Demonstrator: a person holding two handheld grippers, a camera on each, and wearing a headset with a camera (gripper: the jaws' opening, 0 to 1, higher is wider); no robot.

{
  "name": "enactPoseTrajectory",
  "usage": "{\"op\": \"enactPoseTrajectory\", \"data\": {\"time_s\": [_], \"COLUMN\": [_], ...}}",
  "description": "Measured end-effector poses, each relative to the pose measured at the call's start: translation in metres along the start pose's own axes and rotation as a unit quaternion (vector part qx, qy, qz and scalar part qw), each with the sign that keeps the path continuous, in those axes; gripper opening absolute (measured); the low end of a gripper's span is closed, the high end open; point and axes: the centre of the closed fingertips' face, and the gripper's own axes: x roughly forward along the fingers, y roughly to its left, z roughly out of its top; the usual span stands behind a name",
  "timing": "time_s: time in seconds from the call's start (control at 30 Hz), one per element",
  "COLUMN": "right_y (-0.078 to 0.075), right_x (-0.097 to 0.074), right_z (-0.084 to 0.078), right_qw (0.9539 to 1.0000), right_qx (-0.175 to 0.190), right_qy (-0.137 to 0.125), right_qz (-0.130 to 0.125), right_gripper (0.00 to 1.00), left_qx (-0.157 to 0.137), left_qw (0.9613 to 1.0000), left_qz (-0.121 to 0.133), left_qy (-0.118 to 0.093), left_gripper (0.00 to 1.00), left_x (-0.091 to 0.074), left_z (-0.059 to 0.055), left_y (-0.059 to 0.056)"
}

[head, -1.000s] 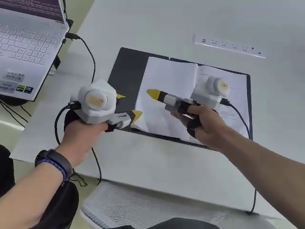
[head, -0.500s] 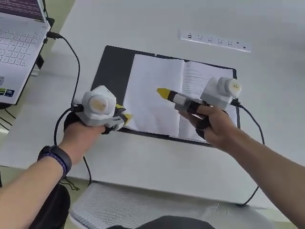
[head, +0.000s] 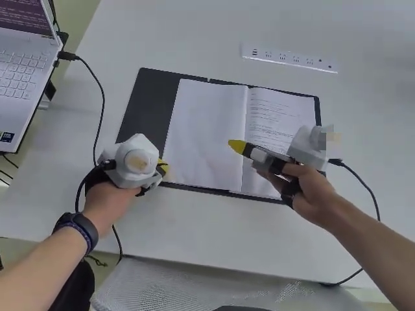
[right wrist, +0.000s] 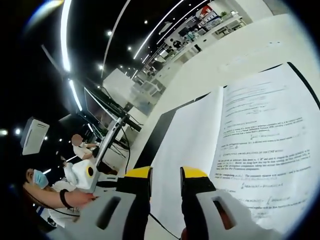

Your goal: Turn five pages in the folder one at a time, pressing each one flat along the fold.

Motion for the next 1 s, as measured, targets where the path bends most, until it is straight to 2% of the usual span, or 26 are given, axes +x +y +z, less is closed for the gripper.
{"op": "enactPoseTrajectory", "data": {"time_s": [0.2,0.4,0.57,0.8,0.93,0.97,1.0], "right_y": [-0.014,-0.029,-0.036,-0.041,-0.051,-0.051,-0.051], "right_x": [0.001,0.008,0.015,0.026,0.028,0.028,0.027], "right_z": [0.009,0.018,0.019,0.019,0.012,0.015,0.014], "right_qw": [1.0,0.9998,0.9996,0.9994,0.9991,0.9986,0.9982], "right_qx": [0.002,0.009,0.021,0.028,0.03,0.045,0.053], "right_qy": [-0.004,-0.007,-0.007,-0.008,-0.003,-0.015,-0.015], "right_qz": [-0.009,-0.016,-0.019,-0.017,-0.031,-0.024,-0.022], "right_gripper": [0.17,0.12,0.05,0.01,0.0,0.0,0.0], "left_qx": [-0.002,-0.006,-0.012,-0.008,-0.01,-0.011,-0.011], "left_qw": [1.0,1.0,0.9999,0.9999,0.9999,0.9999,0.9999], "left_qz": [0.004,0.004,0.008,0.012,0.01,0.01,0.009], "left_qy": [0.0,-0.001,-0.001,0.003,0.002,0.002,0.002], "left_gripper": [0.0,0.0,0.0,0.0,0.0,0.0,0.0], "left_x": [-0.001,0.003,0.004,0.005,0.005,0.004,0.004], "left_z": [0.0,-0.001,-0.003,-0.004,-0.004,-0.004,-0.004], "left_y": [0.0,0.005,0.007,0.007,0.009,0.007,0.007]}}
